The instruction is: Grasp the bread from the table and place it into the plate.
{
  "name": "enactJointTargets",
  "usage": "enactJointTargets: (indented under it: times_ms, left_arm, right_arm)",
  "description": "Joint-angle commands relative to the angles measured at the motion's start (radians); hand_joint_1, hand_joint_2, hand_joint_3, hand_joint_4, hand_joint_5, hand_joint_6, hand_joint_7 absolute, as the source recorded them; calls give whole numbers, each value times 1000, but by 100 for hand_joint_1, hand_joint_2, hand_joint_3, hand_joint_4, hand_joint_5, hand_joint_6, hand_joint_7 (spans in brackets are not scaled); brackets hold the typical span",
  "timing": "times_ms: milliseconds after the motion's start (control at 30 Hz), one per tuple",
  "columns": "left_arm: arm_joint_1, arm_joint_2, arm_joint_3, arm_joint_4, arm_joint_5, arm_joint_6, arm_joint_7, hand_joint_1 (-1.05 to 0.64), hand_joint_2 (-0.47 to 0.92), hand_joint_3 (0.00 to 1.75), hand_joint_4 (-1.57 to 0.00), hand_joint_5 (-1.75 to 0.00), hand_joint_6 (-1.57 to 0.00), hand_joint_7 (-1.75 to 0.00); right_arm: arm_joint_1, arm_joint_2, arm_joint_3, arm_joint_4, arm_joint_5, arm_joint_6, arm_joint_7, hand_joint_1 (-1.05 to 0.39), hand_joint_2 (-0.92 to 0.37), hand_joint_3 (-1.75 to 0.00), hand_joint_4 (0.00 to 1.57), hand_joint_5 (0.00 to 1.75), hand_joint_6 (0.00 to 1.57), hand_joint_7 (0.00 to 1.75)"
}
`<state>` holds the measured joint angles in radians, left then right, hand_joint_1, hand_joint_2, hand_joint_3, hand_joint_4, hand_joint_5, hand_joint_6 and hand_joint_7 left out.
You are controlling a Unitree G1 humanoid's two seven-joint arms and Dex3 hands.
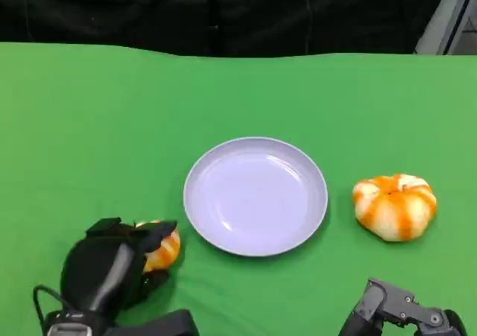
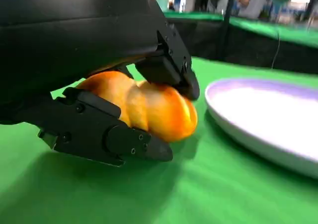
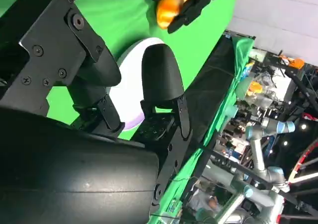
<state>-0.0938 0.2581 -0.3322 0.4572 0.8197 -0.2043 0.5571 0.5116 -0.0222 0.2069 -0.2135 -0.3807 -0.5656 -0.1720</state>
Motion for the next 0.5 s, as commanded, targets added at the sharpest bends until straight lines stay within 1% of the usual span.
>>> enactJointTargets:
  times_ms: [33,167,333,433,500]
  left_arm:
    - [47,30,25,-56,-39,-43,42,-11,59,87,-85,-174,-131,-18]
    - [93,37,39,-128,-52,-51,35,-9,49,104,-84,-175,-131,-20]
    - [136,38,60,-205,-70,-65,25,-7,44,110,-84,-172,-131,-22]
    - [146,41,75,-242,-79,-112,50,-6,42,113,-85,-173,-130,-24]
    - [144,41,80,-255,-75,-149,74,-5,37,123,-90,-165,-129,-30]
  right_arm:
    - [4,-6,7,-5,-1,-15,-4,11,-21,-165,83,172,82,143]
    - [0,-8,6,-2,-6,-15,-6,10,-20,-166,84,172,82,142]
    - [-1,-6,7,-7,-4,-6,-7,11,-20,-165,84,170,83,141]
    - [-6,-8,6,-2,-13,-13,-11,11,-21,-165,85,170,83,141]
    - [-8,-10,6,-1,-18,-15,-13,10,-19,-166,85,170,83,141]
